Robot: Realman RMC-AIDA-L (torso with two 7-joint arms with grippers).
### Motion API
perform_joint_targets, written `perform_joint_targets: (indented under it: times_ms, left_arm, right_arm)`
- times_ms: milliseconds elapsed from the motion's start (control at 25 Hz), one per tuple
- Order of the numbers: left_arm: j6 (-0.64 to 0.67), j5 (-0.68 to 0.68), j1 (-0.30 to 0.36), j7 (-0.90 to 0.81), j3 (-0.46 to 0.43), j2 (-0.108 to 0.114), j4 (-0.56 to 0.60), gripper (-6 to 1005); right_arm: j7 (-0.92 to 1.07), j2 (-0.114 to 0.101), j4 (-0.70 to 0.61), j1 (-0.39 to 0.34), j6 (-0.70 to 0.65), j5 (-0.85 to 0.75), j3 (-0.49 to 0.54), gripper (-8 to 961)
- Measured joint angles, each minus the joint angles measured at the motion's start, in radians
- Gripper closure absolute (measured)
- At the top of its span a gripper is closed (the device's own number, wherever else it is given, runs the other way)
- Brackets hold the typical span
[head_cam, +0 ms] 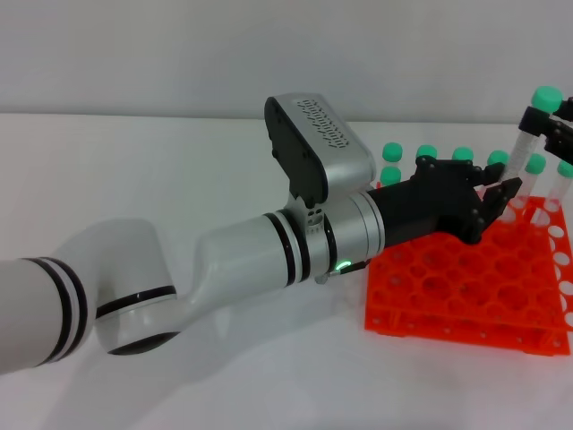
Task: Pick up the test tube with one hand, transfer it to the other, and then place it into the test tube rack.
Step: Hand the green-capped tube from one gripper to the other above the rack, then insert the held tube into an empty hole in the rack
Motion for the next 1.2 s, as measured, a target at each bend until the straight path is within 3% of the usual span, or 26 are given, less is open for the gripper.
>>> perform_joint_targets:
  times_ms: [280, 600, 800, 1080, 1200]
  left_arm:
    - [0.006, -0.005, 0.009, 0.001, 0.0, 0.0, 0.001, 821]
    - [0.007, -0.01, 0.015, 0.032, 0.0, 0.0, 0.001, 822]
    - [0.001, -0.009, 0.053, 0.184, -0.021, 0.0, 0.022, 822]
    - [0.01, -0.011, 0.214, 0.448, -0.157, -0.003, 0.091, 822]
    - [0.061, -0.013, 0.289, 0.511, -0.191, -0.003, 0.105, 709]
  right_arm:
    - [-0.022, -0.002, 0.0, -0.005, 0.015, 0.002, 0.0, 717]
    - [-0.022, -0.004, 0.0, -0.006, 0.017, 0.002, 0.0, 740]
    - [-0.022, -0.005, 0.0, -0.006, 0.018, 0.003, 0.001, 742]
    - [-0.029, -0.008, 0.0, -0.013, 0.015, 0.013, 0.014, 744]
    - [-0.053, -0.006, 0.0, -0.02, -0.006, 0.014, 0.046, 745]
